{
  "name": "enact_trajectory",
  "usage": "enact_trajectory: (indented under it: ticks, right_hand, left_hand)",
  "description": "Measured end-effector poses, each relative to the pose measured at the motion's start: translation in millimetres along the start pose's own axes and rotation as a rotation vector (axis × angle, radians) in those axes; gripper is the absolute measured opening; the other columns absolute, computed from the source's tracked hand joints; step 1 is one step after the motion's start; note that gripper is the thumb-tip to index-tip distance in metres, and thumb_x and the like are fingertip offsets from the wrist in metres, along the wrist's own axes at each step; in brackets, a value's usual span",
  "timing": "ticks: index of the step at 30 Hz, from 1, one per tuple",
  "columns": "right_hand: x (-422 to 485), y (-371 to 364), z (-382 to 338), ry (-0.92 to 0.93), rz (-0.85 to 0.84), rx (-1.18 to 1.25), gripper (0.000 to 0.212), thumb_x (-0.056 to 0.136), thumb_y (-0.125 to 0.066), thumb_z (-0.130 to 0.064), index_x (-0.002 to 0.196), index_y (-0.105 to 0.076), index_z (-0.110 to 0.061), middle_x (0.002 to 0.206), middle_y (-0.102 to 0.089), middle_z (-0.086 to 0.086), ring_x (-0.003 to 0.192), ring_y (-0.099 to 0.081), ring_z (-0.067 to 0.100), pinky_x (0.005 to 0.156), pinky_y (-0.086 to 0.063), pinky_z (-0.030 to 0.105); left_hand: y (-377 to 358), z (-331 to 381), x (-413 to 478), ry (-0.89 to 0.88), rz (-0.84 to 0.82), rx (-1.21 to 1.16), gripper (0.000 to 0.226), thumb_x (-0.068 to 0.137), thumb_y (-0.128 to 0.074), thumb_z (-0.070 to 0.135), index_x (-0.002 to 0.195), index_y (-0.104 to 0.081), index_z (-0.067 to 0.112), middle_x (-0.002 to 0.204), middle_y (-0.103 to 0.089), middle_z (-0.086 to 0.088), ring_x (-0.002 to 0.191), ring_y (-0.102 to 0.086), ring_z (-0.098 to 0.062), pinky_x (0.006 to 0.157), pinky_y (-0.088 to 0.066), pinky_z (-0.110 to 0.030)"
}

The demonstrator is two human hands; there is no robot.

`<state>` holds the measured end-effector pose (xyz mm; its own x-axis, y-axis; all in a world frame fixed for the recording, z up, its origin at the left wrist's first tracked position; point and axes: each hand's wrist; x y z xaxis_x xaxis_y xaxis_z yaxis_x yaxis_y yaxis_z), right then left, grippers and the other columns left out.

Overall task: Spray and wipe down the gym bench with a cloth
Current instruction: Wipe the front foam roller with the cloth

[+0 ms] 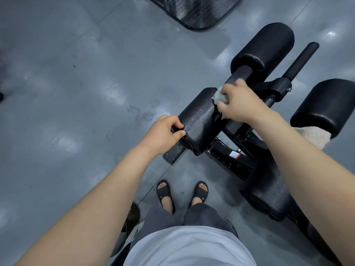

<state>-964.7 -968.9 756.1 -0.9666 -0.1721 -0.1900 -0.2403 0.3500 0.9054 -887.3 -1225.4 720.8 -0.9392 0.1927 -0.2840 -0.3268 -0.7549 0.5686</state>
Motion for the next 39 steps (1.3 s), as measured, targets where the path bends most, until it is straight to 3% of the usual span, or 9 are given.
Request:
enact_trajectory:
  ticks: [3,6,13,19,23,27,32,36,39]
  right_hand:
    - [8,3,8,0.001,0.102,0.003,0.018,0.096,-0.051,-0.016,0.112,-0.058,-0.012,0.100,-0.048,0.008,0.086,-0.057,0.034,0.071,-0.038,0.031]
    - [13,2,5,-0.060,0.150,-0.013,0.016,0.096,-0.049,-0.021,0.109,-0.057,-0.015,0.095,-0.054,0.010,0.087,-0.059,0.036,0.069,-0.039,0.034]
    - [5,7,9,0.016,-0.116,-0.159,0.038,0.094,-0.058,-0.032,0.129,-0.050,-0.019,0.113,-0.040,0.009,0.106,-0.051,0.040,0.089,-0.045,0.042]
    - [18,2,6,0.048,0.061,-0.066,0.020,0.096,-0.054,-0.015,0.115,-0.058,-0.011,0.107,-0.045,0.013,0.081,-0.056,0.037,0.070,-0.041,0.034]
    - [15,-1,0,0.074,0.067,-0.083,0.033,0.092,-0.054,-0.011,0.124,-0.060,-0.014,0.114,-0.051,0.012,0.092,-0.058,0.038,0.077,-0.047,0.039]
    - [5,5,-7,0.112,0.003,-0.050,0.039,0.088,-0.059,-0.032,0.123,-0.065,-0.017,0.111,-0.053,0.003,0.104,-0.057,0.034,0.094,-0.050,0.042]
    - [-4,-4,-11,0.285,0.013,-0.026,0.018,0.094,-0.064,-0.025,0.107,-0.070,-0.013,0.102,-0.054,0.004,0.091,-0.062,0.030,0.084,-0.052,0.040]
    - [13,-3,-2,0.106,0.164,-0.020,0.022,0.094,-0.058,-0.014,0.112,-0.071,-0.011,0.104,-0.056,0.014,0.090,-0.061,0.038,0.081,-0.053,0.045]
    - [11,-4,-5,0.088,0.161,-0.015,0.023,0.093,-0.060,-0.013,0.113,-0.072,-0.010,0.104,-0.058,0.016,0.089,-0.062,0.040,0.081,-0.054,0.045]
  left_hand:
    - [0,2,0,-0.002,-0.011,0.002,0.029,0.086,-0.079,0.022,0.082,-0.057,0.040,0.101,-0.052,0.010,0.105,-0.057,-0.017,0.095,-0.051,-0.040]
    - [-1,3,-1,-0.010,-0.004,0.027,0.029,0.085,-0.080,0.024,0.083,-0.055,0.041,0.101,-0.051,0.010,0.109,-0.051,-0.017,0.097,-0.047,-0.035]
    - [-1,3,-2,-0.009,0.006,0.033,0.032,0.085,-0.080,0.025,0.080,-0.053,0.043,0.099,-0.047,0.017,0.110,-0.048,-0.017,0.096,-0.042,-0.030]
    - [0,4,-2,-0.022,0.008,0.042,0.034,0.085,-0.080,0.023,0.079,-0.053,0.043,0.097,-0.047,0.016,0.108,-0.049,-0.018,0.095,-0.042,-0.030]
    - [-1,4,-3,-0.027,0.009,0.025,0.034,0.085,-0.080,0.022,0.079,-0.054,0.043,0.099,-0.049,0.012,0.109,-0.050,-0.019,0.097,-0.044,-0.033]
    - [-1,3,-3,-0.024,0.016,0.014,0.033,0.085,-0.080,0.023,0.079,-0.055,0.043,0.098,-0.048,0.016,0.110,-0.050,-0.018,0.100,-0.043,-0.033]
    - [-2,3,-5,-0.026,0.020,-0.006,0.033,0.085,-0.080,0.023,0.079,-0.055,0.043,0.098,-0.048,0.017,0.111,-0.049,-0.019,0.099,-0.043,-0.033]
    - [-3,5,-5,-0.024,0.019,0.008,0.027,0.086,-0.080,0.021,0.083,-0.058,0.037,0.098,-0.049,0.010,0.111,-0.050,-0.021,0.098,-0.039,-0.028]
    - [-3,5,-6,-0.023,0.029,0.010,0.024,0.085,-0.080,0.021,0.085,-0.060,0.033,0.096,-0.048,0.010,0.110,-0.049,-0.021,0.095,-0.037,-0.026]
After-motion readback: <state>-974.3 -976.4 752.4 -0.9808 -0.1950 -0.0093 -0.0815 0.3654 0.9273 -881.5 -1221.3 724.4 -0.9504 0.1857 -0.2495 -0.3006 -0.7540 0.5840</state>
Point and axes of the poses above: each hand's wrist, its own x-axis towards the middle knuckle, its own y-axis out of the back of the hand, z = x × y
